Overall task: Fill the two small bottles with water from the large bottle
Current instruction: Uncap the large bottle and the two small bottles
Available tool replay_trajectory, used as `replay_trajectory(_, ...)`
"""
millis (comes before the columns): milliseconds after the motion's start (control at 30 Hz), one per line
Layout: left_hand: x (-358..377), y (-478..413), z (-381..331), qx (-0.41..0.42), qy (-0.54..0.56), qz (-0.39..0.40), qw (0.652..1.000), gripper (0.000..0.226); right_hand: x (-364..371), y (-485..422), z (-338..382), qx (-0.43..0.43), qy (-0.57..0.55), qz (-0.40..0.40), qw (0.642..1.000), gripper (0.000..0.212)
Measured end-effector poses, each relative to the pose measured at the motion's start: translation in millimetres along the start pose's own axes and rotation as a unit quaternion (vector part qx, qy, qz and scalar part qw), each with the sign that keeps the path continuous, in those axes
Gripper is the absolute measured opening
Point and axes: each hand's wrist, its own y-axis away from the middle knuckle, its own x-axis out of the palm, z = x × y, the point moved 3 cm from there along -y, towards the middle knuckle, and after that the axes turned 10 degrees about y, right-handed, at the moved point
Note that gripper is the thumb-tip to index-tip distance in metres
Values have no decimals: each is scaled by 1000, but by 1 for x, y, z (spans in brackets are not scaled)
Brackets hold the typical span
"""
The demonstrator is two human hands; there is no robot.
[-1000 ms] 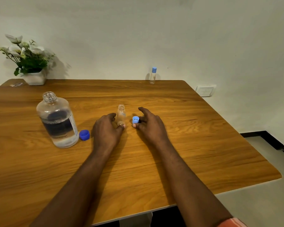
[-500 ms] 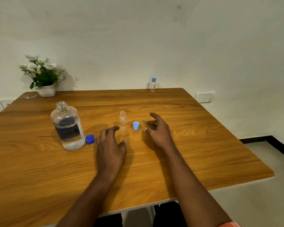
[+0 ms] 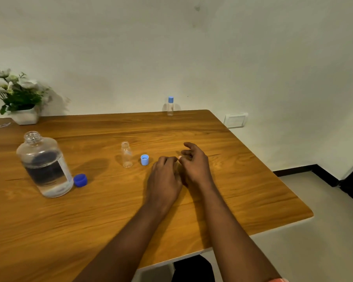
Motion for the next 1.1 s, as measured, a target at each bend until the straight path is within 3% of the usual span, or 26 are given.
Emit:
replay_trajectory(167, 27, -38, -3, -50, -13, 3, 999, 48, -9, -27, -12, 10, 11, -31, 999, 50)
replay_trajectory(533, 58, -135, 23, -142, -4, -66, 988, 60, 6, -122, -26, -2, 40, -53, 998, 51)
replay_trajectory(867, 76, -244, 72, -172, -14, -111, 979, 62, 51, -242, -29, -27, 84, -26, 996, 60)
replay_trajectory(1100, 87, -295, 98, -148, -3, -119, 982, 61, 81, -304, -25, -42, 81, 1, 996, 71)
